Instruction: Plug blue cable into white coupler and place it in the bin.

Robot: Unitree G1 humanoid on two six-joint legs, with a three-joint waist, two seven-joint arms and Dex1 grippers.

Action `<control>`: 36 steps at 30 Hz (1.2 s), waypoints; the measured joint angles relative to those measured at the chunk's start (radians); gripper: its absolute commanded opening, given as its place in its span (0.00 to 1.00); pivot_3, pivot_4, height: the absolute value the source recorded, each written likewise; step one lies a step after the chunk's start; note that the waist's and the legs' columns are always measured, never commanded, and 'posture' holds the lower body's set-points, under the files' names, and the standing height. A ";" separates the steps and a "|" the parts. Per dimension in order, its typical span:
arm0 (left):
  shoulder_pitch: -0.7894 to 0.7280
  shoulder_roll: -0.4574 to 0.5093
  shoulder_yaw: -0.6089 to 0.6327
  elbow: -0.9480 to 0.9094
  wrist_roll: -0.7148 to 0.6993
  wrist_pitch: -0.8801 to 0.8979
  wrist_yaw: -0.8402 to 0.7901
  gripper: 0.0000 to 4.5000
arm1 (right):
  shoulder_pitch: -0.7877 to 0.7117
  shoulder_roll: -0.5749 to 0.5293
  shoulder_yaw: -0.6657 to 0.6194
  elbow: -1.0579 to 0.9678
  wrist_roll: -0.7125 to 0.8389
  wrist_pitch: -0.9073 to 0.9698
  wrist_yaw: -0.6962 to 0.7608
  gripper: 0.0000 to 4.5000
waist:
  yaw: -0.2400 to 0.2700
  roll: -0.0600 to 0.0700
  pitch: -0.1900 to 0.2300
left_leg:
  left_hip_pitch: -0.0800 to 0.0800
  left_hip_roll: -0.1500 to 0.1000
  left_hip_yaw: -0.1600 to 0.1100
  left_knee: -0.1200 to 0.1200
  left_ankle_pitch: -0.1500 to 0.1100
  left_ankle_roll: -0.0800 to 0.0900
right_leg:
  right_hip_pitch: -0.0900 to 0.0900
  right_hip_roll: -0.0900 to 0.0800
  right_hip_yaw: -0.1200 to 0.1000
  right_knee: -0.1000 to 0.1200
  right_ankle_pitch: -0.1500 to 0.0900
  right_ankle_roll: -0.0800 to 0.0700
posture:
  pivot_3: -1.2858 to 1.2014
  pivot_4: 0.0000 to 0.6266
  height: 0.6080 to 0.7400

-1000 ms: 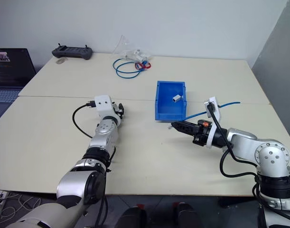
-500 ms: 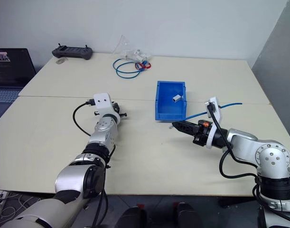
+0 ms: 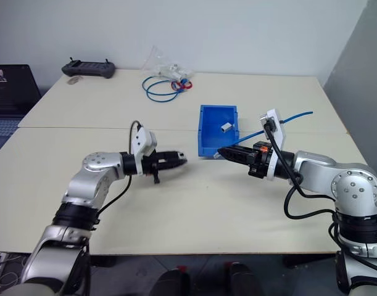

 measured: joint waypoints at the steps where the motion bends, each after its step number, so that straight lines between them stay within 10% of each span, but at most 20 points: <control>1: 0.009 -0.013 -0.025 -0.024 -0.007 0.003 -0.024 0.17 | -0.013 -0.002 0.017 -0.001 -0.026 -0.001 0.024 0.03 | 0.005 0.000 0.000 | 0.000 -0.001 0.000 0.001 0.000 0.000 | 0.001 0.000 -0.001 0.000 -0.001 0.002 | 0.52 0.24 1.00; 13: -0.035 -0.241 -0.185 0.333 0.173 -0.399 -0.065 0.17 | 0.068 -0.074 0.380 -0.066 -0.637 -0.309 0.407 0.03 | 0.011 0.000 0.000 | -0.001 -0.001 0.000 0.002 0.001 0.002 | 0.000 0.001 0.000 -0.001 0.000 0.005 | 0.52 0.24 1.00; 36: -0.021 -0.233 -0.175 0.350 0.185 -0.448 -0.106 0.17 | 0.133 -0.027 0.424 0.014 -0.945 -0.449 0.627 0.03 | -0.001 0.000 0.000 | 0.006 -0.001 0.000 0.002 0.001 0.002 | 0.006 0.003 0.001 -0.001 -0.001 0.007 | 0.52 0.24 1.00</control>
